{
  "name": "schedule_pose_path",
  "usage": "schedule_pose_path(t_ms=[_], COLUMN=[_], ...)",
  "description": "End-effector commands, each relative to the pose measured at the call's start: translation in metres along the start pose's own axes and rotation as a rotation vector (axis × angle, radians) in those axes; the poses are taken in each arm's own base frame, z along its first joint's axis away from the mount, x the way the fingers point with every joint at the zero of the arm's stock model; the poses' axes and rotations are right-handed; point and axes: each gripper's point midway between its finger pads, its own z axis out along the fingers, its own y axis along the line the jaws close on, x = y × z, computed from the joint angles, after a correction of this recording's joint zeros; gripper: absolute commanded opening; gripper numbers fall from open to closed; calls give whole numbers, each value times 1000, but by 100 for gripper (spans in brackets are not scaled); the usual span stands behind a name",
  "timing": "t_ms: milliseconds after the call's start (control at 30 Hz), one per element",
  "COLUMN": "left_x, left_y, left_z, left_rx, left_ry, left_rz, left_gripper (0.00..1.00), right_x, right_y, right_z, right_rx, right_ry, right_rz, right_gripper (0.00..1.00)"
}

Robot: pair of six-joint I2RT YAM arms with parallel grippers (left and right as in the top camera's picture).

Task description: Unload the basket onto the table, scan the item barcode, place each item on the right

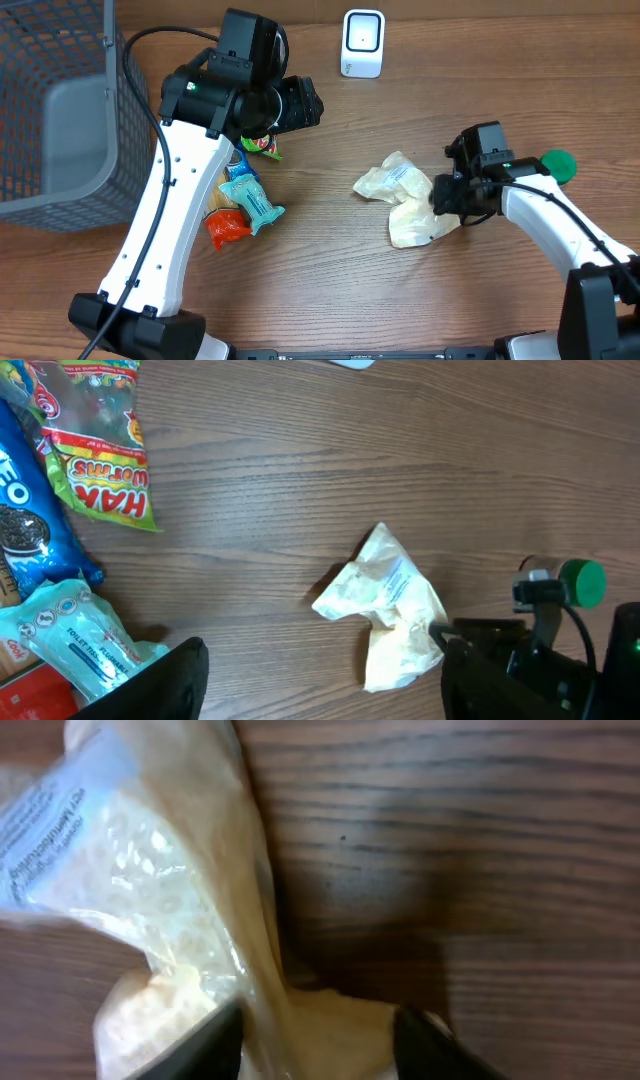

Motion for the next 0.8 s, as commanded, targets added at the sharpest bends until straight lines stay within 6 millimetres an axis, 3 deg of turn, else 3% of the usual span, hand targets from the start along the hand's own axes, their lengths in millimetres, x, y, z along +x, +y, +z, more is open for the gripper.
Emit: schedule_pose_path(t_ms=[0,33,67,233,367,600,700,767], left_x=[-1,-1,-1,-2,-3,-7,-9,-10], left_y=[2,2,2,2,1,1,4,7], left_z=[2,2,2,2,2,2,2,2], left_rx=[-16,-16,-16,-15,-13,-17,-34,-48], left_ry=[-5,-5,-5,-6,-12,-30,-39,-46], left_rz=[9,9,9,9,10,12,12,12], left_gripper=[68,69,69,70,71,72,74,75], right_x=[1,0,-1,-12,-28,-58,-59,-55], right_y=[-1,0,0,9,17,5,15,31], right_z=[2,1,1,-17,-45,-95,-111,-117], right_rx=[-1,-2,-3,-18,6,432,619,692], right_ry=[3,0,-2,1,-14,-221,-358,-433], right_rz=[3,3,3,17,28,83,50,-26], right_gripper=[15,5,4,4,4,4,4,4])
